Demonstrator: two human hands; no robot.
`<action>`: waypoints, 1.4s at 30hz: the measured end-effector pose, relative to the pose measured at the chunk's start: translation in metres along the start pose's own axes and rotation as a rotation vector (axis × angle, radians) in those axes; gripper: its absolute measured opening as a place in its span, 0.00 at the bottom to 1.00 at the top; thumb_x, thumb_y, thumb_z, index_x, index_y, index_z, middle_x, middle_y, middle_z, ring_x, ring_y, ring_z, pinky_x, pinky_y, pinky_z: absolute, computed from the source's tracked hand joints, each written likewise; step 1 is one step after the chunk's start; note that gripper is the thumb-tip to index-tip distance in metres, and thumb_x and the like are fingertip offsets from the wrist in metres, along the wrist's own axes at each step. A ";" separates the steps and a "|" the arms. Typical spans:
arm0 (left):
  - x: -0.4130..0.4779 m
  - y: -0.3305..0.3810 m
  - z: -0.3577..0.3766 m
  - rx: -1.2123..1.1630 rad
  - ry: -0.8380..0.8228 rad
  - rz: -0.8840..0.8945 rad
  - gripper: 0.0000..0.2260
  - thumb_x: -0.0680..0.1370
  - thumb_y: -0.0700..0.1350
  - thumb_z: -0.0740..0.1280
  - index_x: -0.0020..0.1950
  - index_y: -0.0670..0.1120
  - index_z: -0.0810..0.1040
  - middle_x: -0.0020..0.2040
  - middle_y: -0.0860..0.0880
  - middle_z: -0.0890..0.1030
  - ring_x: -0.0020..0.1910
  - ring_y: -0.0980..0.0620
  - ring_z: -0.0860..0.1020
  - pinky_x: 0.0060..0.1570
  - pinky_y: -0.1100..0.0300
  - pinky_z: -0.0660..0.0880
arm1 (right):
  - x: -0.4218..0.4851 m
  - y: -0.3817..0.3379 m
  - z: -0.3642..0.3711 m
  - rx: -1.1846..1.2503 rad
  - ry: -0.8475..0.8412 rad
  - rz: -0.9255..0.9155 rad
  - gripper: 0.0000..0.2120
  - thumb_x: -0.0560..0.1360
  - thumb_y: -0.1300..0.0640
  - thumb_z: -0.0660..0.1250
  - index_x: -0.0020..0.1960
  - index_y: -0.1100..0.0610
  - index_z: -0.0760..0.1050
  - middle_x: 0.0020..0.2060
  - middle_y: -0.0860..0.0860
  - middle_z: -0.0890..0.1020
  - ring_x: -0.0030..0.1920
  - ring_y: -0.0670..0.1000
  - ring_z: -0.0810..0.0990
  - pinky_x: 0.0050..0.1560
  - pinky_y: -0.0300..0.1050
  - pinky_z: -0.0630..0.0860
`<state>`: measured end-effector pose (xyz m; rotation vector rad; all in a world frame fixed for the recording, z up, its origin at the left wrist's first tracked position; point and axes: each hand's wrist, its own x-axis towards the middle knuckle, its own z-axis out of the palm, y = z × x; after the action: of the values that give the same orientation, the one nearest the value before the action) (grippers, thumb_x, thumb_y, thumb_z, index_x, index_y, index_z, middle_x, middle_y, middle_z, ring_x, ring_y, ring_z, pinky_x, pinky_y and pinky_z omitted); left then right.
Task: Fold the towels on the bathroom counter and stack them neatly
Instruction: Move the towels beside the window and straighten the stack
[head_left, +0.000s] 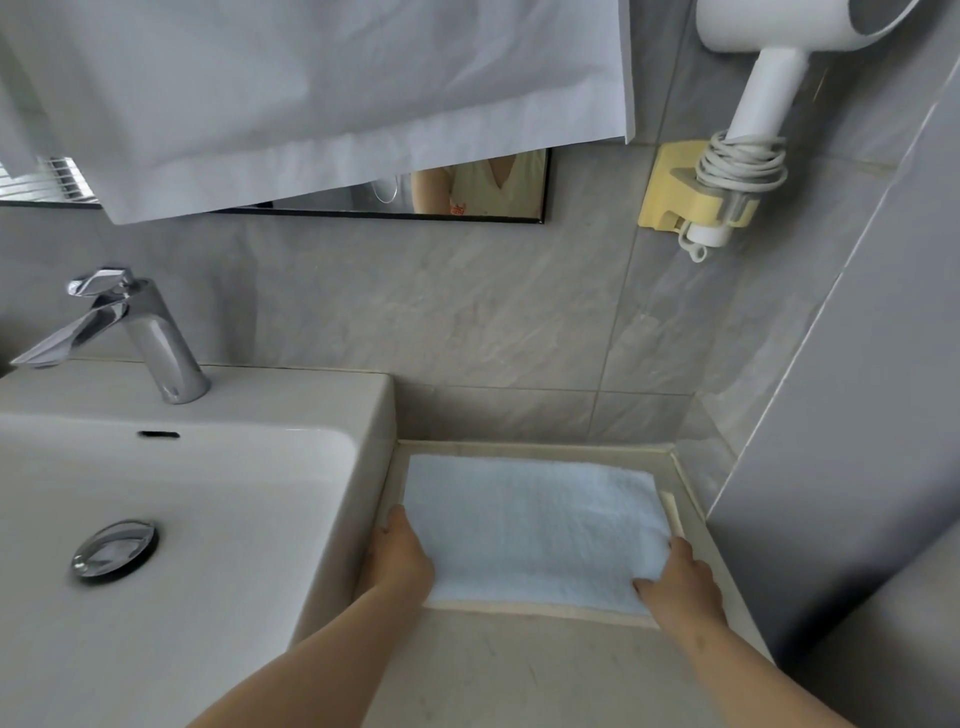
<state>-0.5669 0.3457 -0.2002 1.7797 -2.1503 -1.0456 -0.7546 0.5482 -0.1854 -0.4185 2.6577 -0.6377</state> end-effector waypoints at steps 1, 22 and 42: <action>0.001 0.001 -0.001 -0.013 -0.006 -0.012 0.21 0.76 0.38 0.62 0.68 0.46 0.63 0.64 0.43 0.71 0.60 0.43 0.73 0.57 0.56 0.71 | 0.000 -0.001 0.001 0.025 -0.013 0.013 0.30 0.72 0.55 0.68 0.70 0.59 0.59 0.57 0.59 0.74 0.56 0.60 0.75 0.50 0.50 0.75; -0.020 0.008 -0.022 -0.351 -0.245 -0.118 0.19 0.80 0.42 0.62 0.69 0.37 0.67 0.66 0.39 0.73 0.63 0.40 0.73 0.59 0.54 0.69 | -0.010 -0.002 0.002 -0.009 -0.063 0.008 0.16 0.74 0.61 0.60 0.61 0.59 0.68 0.46 0.53 0.75 0.44 0.54 0.74 0.42 0.42 0.71; -0.064 0.054 -0.123 -0.320 0.056 0.167 0.17 0.80 0.42 0.55 0.68 0.41 0.69 0.64 0.40 0.73 0.62 0.41 0.72 0.56 0.53 0.70 | -0.084 -0.110 -0.064 0.825 -0.047 -0.332 0.08 0.76 0.62 0.60 0.52 0.53 0.72 0.46 0.52 0.78 0.47 0.55 0.77 0.51 0.53 0.76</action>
<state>-0.5265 0.3564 -0.0574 1.4425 -1.9295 -1.2009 -0.6860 0.5088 -0.0549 -0.6003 2.0356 -1.6872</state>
